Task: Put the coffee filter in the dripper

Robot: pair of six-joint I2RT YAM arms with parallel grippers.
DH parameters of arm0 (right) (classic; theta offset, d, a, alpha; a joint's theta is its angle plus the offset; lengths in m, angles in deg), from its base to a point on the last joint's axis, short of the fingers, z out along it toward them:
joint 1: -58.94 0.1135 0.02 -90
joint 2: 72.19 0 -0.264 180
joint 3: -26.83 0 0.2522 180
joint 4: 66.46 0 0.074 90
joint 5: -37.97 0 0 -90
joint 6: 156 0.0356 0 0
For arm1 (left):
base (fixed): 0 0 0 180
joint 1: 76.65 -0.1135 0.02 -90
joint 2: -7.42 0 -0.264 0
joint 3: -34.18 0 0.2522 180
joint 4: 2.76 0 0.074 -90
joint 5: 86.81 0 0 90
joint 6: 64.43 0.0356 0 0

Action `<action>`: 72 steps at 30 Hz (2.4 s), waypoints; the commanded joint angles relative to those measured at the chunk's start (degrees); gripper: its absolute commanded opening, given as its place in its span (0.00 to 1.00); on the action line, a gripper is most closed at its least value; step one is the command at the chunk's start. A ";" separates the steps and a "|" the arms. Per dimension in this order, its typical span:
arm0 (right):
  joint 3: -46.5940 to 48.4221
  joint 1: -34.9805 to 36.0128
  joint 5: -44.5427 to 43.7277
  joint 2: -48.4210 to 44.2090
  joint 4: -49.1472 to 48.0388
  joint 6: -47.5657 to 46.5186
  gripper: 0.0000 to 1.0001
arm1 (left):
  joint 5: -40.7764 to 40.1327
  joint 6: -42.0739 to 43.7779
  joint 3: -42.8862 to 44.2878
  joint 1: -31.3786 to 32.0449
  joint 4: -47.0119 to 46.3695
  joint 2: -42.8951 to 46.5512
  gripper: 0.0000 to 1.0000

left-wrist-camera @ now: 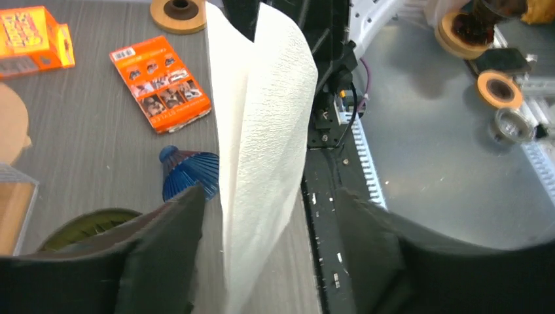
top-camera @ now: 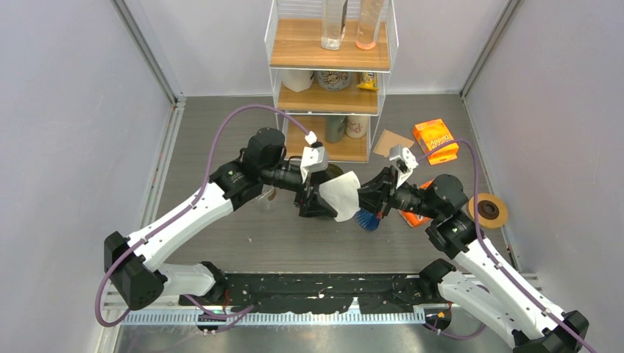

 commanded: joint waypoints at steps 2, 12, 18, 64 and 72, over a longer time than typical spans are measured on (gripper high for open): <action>5.26 0.31 -14.44 -0.04 8.94 0.38 0.05 | -14.32 -7.78 1.40 0.25 -4.32 2.15 0.99; 14.42 0.32 -61.40 4.97 33.48 14.58 0.05 | -58.55 -20.27 12.27 3.08 2.26 -3.08 1.00; 19.02 0.31 -63.59 9.39 39.01 21.50 0.05 | -53.48 -18.33 14.59 7.74 -2.68 -9.06 0.99; 20.35 0.34 -58.74 12.66 43.11 22.22 0.05 | -63.59 -25.56 14.53 10.09 -9.21 -19.52 1.00; 20.04 0.31 -59.06 12.66 42.56 19.95 0.05 | -71.84 -24.09 15.78 10.35 -6.51 -19.47 0.99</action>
